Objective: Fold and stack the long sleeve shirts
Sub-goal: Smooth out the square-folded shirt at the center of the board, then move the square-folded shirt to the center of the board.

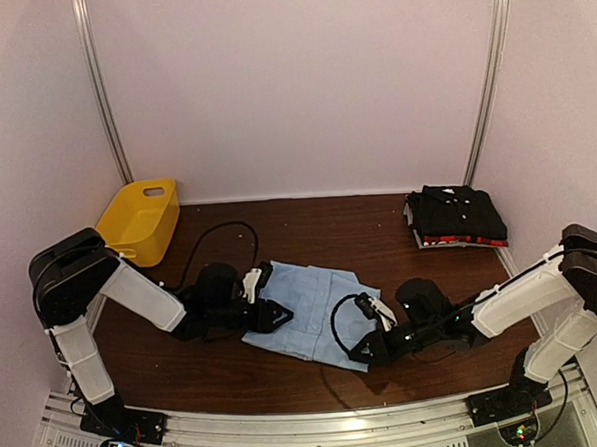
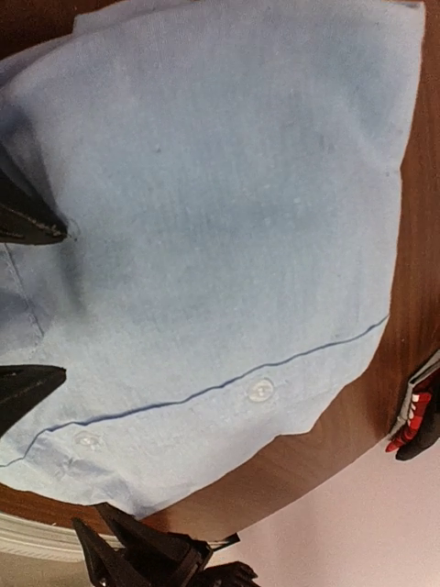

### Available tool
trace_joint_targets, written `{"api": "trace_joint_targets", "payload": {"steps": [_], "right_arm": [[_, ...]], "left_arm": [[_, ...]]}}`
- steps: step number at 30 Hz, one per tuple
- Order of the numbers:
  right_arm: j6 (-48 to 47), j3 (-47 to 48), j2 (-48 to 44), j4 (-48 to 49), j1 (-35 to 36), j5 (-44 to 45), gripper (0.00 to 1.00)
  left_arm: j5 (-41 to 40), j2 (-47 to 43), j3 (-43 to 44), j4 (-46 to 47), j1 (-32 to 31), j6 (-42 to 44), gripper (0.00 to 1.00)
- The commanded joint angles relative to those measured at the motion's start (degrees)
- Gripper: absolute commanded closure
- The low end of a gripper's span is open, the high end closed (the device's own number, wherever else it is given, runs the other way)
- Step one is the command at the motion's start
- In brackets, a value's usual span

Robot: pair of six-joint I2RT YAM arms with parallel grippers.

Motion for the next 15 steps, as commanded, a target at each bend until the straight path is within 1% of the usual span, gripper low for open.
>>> {"api": "trace_joint_targets", "payload": {"steps": [1, 2, 4, 5, 8, 10, 13, 15], "right_arm": [[-4.2, 2.2, -10.6, -13.9, -1.5, 6.5, 0.72], [-5.0, 3.0, -12.6, -16.2, -2.3, 7.4, 0.69], [-7.1, 5.4, -15.5, -20.3, -4.3, 9.0, 0.55], [-8.5, 6.8, -16.2, -22.2, -5.7, 9.3, 0.50], [-12.3, 12.0, -15.8, -26.5, -11.0, 8.4, 0.38], [-14.9, 15.4, -13.8, -27.7, -15.0, 6.4, 0.28], [-18.6, 21.6, -8.1, -29.6, -20.0, 2.8, 0.12], [-20.9, 26.5, -3.2, -31.7, -22.1, 1.3, 0.08]], "left_arm": [[-4.0, -6.6, 1.2, -4.8, -0.2, 3.4, 0.54], [-4.2, -8.0, 1.1, -5.4, -0.2, 3.7, 0.54], [-4.6, -10.7, 0.5, -6.1, -0.5, 4.2, 0.54], [-4.9, -11.8, 0.2, -6.4, -1.2, 4.4, 0.54], [-5.9, -13.8, -0.4, -6.6, -3.8, 4.5, 0.54], [-7.2, -13.9, -0.8, -6.4, -6.0, 4.1, 0.54], [-9.2, -13.0, -1.2, -5.4, -9.2, 3.6, 0.54], [-10.3, -11.7, -0.9, -4.7, -11.1, 3.4, 0.54]]}}
